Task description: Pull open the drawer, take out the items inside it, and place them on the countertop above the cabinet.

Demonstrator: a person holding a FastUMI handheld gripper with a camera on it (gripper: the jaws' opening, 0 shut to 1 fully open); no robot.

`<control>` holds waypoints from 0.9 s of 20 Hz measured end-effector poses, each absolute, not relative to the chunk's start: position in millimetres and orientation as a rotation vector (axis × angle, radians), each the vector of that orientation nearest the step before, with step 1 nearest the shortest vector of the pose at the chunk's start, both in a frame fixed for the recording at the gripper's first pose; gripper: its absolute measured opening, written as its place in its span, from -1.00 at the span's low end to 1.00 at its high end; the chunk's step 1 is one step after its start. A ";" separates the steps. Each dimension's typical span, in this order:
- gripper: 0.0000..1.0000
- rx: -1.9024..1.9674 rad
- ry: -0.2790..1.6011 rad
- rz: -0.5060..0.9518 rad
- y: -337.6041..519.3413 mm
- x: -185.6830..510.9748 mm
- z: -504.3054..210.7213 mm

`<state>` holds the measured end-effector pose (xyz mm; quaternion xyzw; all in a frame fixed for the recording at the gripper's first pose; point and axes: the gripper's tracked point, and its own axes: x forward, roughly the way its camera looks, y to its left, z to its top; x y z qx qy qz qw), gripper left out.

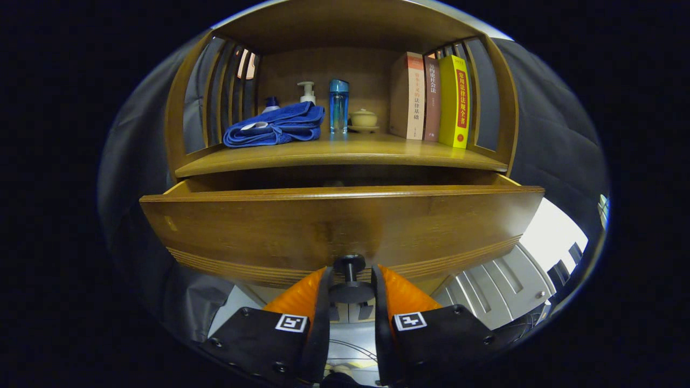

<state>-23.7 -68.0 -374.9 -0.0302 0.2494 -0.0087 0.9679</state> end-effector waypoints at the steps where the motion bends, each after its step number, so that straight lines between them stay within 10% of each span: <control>1: -0.10 -0.058 0.508 -0.018 -68.8 -29.3 -373.8; 18: -0.21 -0.065 0.561 0.007 -65.7 -66.0 -379.1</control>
